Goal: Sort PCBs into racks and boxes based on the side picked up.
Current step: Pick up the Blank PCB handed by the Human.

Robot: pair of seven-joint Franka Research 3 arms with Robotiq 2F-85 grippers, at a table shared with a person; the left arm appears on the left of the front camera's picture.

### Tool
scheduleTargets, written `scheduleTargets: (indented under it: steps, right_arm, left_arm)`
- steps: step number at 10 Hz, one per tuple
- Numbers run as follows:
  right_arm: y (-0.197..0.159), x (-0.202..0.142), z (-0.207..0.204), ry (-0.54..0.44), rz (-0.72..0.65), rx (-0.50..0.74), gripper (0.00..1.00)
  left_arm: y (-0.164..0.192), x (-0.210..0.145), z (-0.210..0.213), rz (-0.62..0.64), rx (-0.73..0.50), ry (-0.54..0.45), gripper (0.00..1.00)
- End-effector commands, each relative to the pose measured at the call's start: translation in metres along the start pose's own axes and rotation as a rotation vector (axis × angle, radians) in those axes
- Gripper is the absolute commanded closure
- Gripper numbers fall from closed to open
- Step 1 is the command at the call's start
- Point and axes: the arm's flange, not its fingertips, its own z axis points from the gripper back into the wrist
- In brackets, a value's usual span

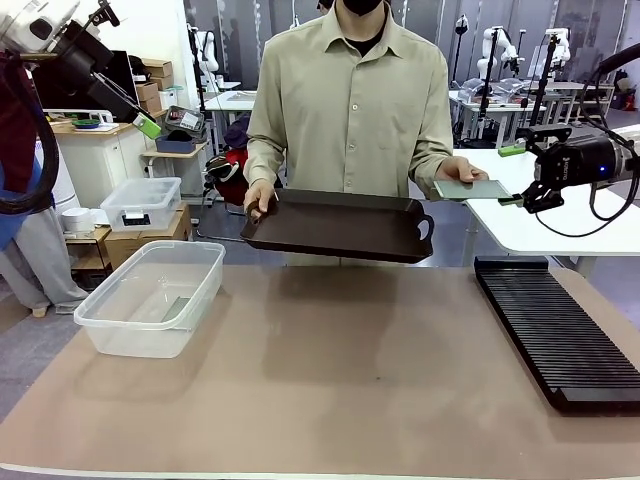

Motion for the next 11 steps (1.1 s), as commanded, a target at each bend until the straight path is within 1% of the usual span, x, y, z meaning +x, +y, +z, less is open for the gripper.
scheduleTargets:
  steps: [1,2,3,4,5,6,7,11]
  right_arm:
    - [-0.0010,0.0113,-0.0007,0.019,0.014,0.052,0.00]
    - [-0.0034,0.0132,-0.0029,0.015,0.022,0.069,0.00]
    - [-0.0068,0.0148,-0.0058,0.037,0.050,0.074,0.60]
    - [-0.0090,0.0184,-0.0074,0.057,0.040,0.080,0.60]
    - [-0.0101,0.0191,-0.0093,0.057,0.037,0.085,1.00]
    - [-0.0099,0.0184,-0.0098,0.057,0.036,0.090,0.65]
    - [-0.0089,0.0174,-0.0076,0.057,0.034,0.096,1.00]
    - [-0.0072,0.0165,-0.0071,0.078,0.024,0.119,1.00]
  left_arm:
    - [-0.0011,-0.0006,-0.0005,-0.002,-0.001,0.002,0.00]
    - [-0.0011,-0.0006,-0.0005,-0.002,-0.001,0.002,0.00]
    - [-0.0011,-0.0006,-0.0005,-0.002,-0.001,0.002,0.00]
    - [-0.0011,-0.0006,-0.0005,-0.002,-0.001,0.002,0.00]
    - [-0.0011,-0.0006,-0.0005,-0.002,-0.001,0.002,0.00]
    - [-0.0011,-0.0006,-0.0005,-0.002,-0.001,0.002,0.00]
    - [-0.0011,-0.0006,-0.0005,-0.002,-0.001,0.002,0.00]
    - [-0.0011,-0.0006,-0.0005,-0.002,-0.001,0.002,0.00]
